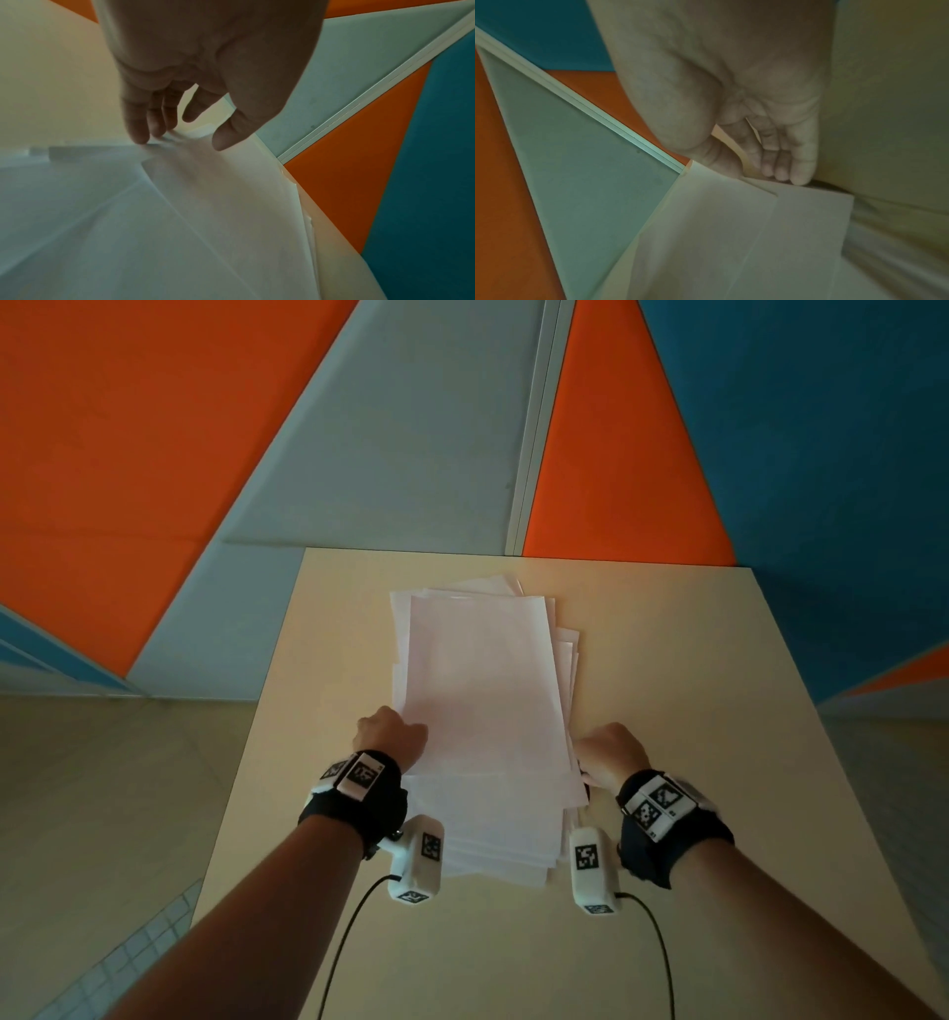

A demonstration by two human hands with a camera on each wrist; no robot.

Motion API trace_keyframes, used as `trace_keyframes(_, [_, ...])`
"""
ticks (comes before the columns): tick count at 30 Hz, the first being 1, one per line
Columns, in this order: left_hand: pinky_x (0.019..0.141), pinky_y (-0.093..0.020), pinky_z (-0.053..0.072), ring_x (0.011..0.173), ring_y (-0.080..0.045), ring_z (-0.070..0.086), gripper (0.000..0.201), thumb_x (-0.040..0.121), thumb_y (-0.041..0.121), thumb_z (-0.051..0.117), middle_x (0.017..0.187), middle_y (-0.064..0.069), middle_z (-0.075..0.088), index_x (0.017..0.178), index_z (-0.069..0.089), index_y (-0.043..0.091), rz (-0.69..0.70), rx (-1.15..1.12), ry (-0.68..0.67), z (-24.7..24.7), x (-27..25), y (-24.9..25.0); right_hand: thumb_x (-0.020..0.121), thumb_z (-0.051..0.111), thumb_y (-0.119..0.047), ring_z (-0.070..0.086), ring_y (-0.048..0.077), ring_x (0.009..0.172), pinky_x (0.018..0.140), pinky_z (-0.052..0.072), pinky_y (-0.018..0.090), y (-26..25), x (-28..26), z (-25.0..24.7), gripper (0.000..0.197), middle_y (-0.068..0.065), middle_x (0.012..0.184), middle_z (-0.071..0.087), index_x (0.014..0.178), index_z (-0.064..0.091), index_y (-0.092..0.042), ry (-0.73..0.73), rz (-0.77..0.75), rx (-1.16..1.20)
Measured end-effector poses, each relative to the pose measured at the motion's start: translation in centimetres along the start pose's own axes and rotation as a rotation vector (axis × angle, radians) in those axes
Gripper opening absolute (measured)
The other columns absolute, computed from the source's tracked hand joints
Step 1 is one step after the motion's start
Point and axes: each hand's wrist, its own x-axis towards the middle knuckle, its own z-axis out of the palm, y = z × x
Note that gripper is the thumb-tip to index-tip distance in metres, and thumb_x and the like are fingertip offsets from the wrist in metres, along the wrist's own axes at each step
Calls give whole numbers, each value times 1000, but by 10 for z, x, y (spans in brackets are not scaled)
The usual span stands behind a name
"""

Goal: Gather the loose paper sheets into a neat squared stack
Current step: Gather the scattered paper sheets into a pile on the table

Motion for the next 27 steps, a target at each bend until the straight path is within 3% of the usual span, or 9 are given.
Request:
trace_keyframes(3, [86,-35,54,103,-38,64,42,84,24,53,119,-22,62,117,56,-3,-19,-145,-38,-1,-3,6,81,56,-14,67,35,98,91,57,45,-3,-7,-2,14,17,100,66,92,59,-6,-7,10,20])
trace_keyframes(5, [88,-43,57,100,-38,64,40,84,22,53,117,-21,60,116,56,-2,-41,-210,-45,-4,-6,8,73,56,-13,68,39,102,91,57,50,2,-2,-5,24,23,104,69,92,61,1,-23,34,55])
trace_keyframes(9, [80,-36,53,101,-39,64,43,85,27,52,116,-21,64,116,58,-2,-38,-93,-10,-3,-7,4,63,49,-10,69,45,98,88,56,57,23,19,-5,38,31,96,70,89,62,14,-42,50,86])
trace_keyframes(11, [76,-34,49,104,-38,63,44,85,27,52,117,-22,64,117,58,-3,-29,-85,-19,1,-10,4,67,53,-12,68,43,103,91,56,55,16,5,-4,34,30,105,69,90,63,10,-45,28,70])
trace_keyframes(14, [80,-36,50,104,-39,63,44,85,27,52,116,-22,65,115,60,-3,-36,-112,-26,5,-9,3,78,56,-18,65,39,109,94,55,50,13,-2,-3,17,22,113,68,92,61,-10,-37,5,6])
trace_keyframes(18, [78,-34,45,106,-37,62,46,85,28,56,116,-22,65,118,60,-4,-78,-193,-35,1,-2,-1,78,55,-19,64,41,112,97,52,53,20,4,-5,14,25,117,67,89,61,-13,-61,-22,20])
trace_keyframes(20, [76,-32,44,102,-36,62,48,84,31,62,111,-20,66,117,61,-3,-92,-250,-61,0,1,-3,81,55,-17,65,38,104,98,52,54,18,-3,-7,7,22,109,68,81,61,-16,-71,-36,34])
trace_keyframes(24, [73,-33,45,90,-33,62,45,78,29,70,104,-20,68,109,64,-4,-70,-317,-47,-1,6,-3,89,54,-8,58,27,90,98,53,51,8,-18,-10,24,12,91,61,69,54,-21,-74,-7,94])
trace_keyframes(27, [78,-46,52,96,-40,64,44,75,26,74,109,-27,65,104,58,-4,-67,-338,-23,-3,5,-2,91,54,-3,59,26,89,95,53,47,7,-18,-11,24,5,80,59,73,56,-18,-97,18,171])
